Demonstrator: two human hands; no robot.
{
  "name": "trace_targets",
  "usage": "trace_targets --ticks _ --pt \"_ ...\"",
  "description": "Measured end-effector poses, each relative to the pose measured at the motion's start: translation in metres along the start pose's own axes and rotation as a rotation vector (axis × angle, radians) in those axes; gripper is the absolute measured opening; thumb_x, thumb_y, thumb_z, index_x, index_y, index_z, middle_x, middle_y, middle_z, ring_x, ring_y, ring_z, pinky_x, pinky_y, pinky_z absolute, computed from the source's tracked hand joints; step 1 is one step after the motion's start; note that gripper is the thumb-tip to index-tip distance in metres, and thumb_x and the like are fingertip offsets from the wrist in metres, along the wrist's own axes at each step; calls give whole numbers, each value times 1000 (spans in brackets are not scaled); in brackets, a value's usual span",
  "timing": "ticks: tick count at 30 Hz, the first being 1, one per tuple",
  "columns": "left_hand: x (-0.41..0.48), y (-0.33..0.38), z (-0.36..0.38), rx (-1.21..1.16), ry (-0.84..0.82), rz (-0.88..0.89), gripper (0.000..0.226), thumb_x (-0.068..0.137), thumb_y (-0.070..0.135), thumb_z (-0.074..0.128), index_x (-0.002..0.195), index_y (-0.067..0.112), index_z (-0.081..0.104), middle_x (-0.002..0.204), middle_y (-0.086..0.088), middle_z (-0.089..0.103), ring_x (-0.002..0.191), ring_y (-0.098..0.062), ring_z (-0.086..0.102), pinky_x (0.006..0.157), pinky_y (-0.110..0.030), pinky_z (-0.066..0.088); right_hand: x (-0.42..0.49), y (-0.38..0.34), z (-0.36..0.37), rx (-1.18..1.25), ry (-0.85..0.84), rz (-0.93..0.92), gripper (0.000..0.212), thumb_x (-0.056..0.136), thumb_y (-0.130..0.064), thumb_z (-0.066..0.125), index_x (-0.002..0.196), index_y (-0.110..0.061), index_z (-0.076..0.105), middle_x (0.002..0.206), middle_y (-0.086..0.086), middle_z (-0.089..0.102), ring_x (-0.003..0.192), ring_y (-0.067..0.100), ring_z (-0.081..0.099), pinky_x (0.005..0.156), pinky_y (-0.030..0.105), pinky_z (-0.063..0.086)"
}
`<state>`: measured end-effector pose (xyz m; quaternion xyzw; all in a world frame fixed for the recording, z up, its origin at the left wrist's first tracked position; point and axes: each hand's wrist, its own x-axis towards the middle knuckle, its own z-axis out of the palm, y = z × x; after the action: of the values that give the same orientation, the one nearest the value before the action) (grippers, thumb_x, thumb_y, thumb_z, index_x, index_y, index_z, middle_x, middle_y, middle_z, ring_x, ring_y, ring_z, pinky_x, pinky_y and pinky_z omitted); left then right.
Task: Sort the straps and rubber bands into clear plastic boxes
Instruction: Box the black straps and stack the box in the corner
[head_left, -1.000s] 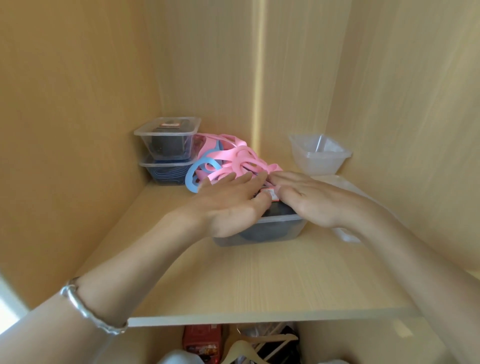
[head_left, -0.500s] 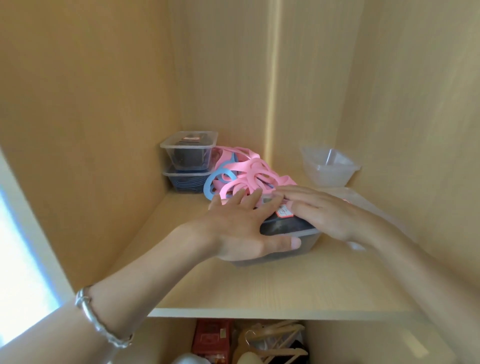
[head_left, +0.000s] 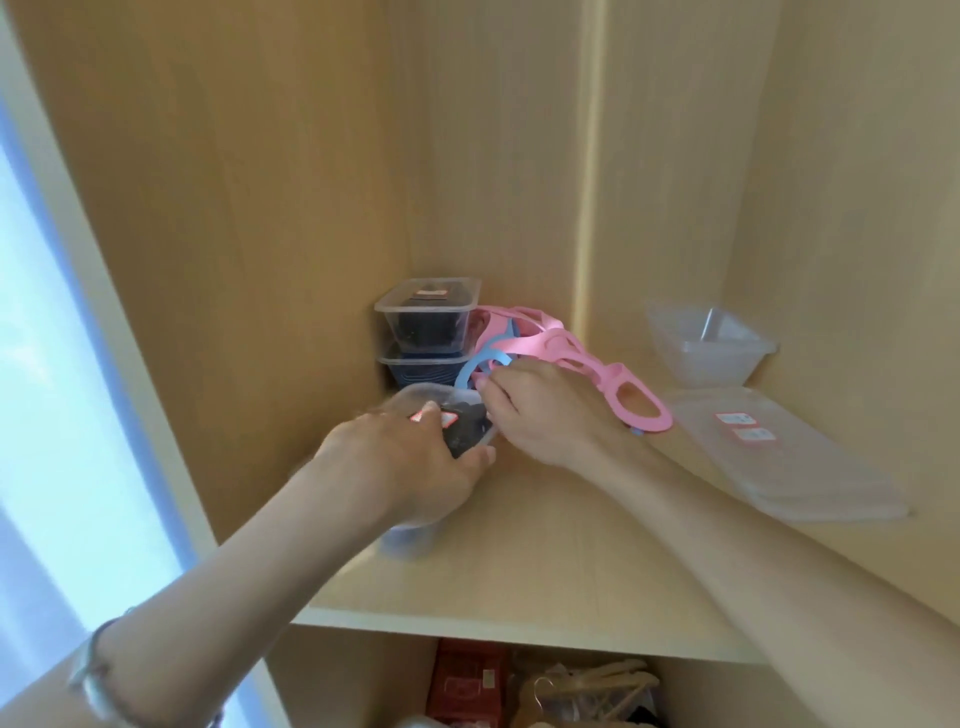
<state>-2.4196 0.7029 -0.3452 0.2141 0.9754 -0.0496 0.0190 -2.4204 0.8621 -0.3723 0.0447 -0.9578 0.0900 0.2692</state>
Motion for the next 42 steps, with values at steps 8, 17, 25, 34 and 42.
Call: trace_targets --ticks 8,17,25,34,42 --pt "69 -6 7 -71 32 -124 70 96 57 20 144 9 36 150 -14 37 138 -30 34 113 -43 29 -2 24 6 1 -66 -50 27 99 -29 33 77 -19 45 85 -4 52 77 21 48 55 33 31" --pt "102 10 0 -23 -59 -197 73 93 45 35 153 18 4 159 -16 10 143 -38 18 113 -54 23 3 89 -41 -43 -29 154 26 91 -21 44 65 -18 47 71 1 54 70 30 51 61 37 43" --pt "106 108 -20 -170 229 337 40 92 40 48 124 18 49 117 -1 55 99 -22 55 79 -31 46 -13 170 -49 -29 179 389 21 91 -18 51 90 -13 72 92 1 69 87 24 61 77 39 51" --pt "148 129 -24 -29 41 378 43 93 37 47 133 21 49 127 -6 53 109 -27 55 91 -38 49 -21 214 -39 -62 135 479 23 98 -18 48 96 -8 69 92 7 66 89 29 60 79 43 50" --pt "153 130 -26 -46 -18 440 30 93 36 46 113 17 58 118 -5 57 96 -24 57 76 -31 48 -19 210 -42 -291 109 472 24 97 -9 43 101 -10 67 101 10 63 89 33 58 73 41 50"
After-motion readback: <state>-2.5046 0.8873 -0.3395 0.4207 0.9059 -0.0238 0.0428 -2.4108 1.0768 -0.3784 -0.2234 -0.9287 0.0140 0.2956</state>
